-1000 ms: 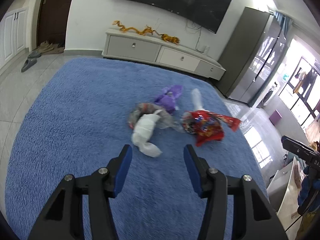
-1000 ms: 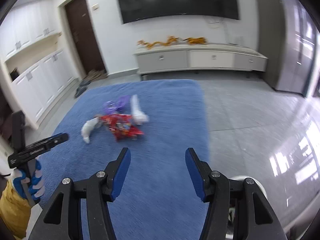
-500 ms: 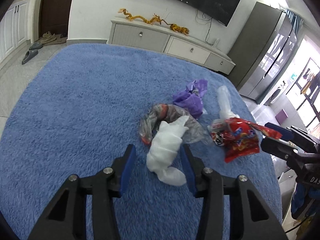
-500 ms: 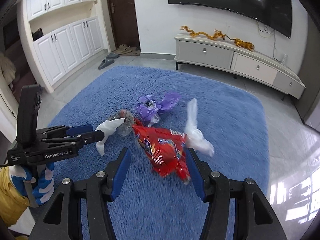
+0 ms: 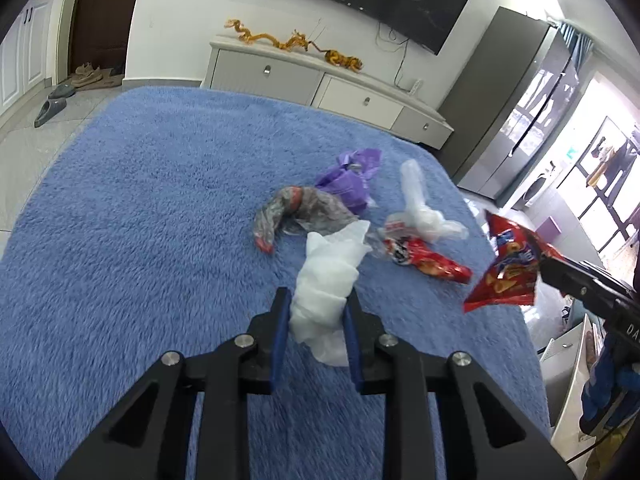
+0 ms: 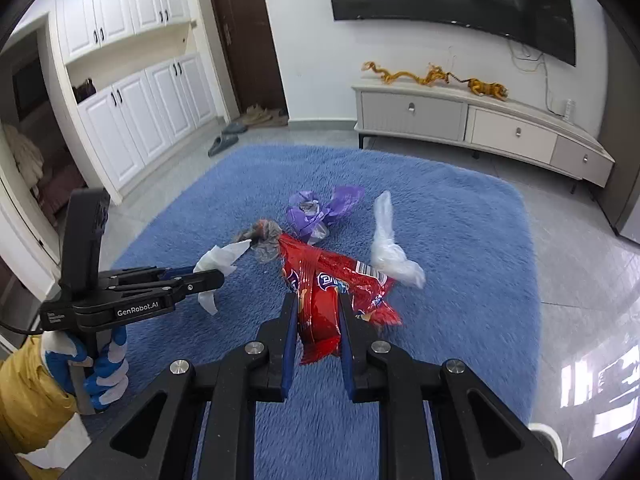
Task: Collect trash
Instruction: 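Grasp the white plastic bag with the left tool while the right tool grasps the red chip bag, then carry both items over the bin and open both tools to drop them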
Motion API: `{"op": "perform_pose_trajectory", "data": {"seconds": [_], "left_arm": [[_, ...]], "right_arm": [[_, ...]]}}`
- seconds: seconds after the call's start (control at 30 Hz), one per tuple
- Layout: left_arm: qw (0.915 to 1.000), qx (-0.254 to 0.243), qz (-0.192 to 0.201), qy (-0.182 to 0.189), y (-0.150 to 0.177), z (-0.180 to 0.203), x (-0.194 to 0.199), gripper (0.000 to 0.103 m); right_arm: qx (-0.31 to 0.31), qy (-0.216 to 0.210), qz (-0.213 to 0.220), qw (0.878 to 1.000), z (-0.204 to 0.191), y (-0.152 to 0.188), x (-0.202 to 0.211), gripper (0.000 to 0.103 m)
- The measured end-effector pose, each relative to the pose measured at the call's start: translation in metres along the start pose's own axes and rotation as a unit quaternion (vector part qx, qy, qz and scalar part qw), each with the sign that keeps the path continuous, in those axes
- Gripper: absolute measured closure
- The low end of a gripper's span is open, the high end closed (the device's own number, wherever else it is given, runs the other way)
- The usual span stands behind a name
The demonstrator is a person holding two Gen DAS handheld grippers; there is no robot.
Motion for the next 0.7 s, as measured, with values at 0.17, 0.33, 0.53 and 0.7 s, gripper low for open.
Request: {"op": "perform_pose_trajectory", "data": {"seconds": [0.17,0.33,0.53,0.7], "left_arm": [[0.9998,-0.012,0.013,0.011,0.005,0.022,0.018,0.079],[0.9988,-0.035,0.019,0.028,0.012,0.053,0.031,0.079],[0.996,-0.066,-0.002,0.061,0.011,0.1,0.017,0.079],[0.9889,-0.111,-0.041,0.091,0.018,0.158,-0.018,0.079]], "right_arm": [[-0.026,0.012,0.025,0.999,0.016,0.009,0.038,0.086],[-0.065,0.038,0.044,0.996,0.047,0.029,0.079,0.086],[-0.125,0.087,0.04,0.988,0.098,0.073,0.11,0.086],[-0.192,0.13,0.019,0.973,0.149,0.117,0.124,0.086]]}}
Point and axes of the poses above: each gripper's, at about its wrist camera, not at the fingertips, and x roughly against the way its jaws point, z to its right, y to its underside, the point moved 1 cm from there along -x, roughly the way its jaws point, and after that the axes turned 15 degrees about y, right-handed, at the moved point
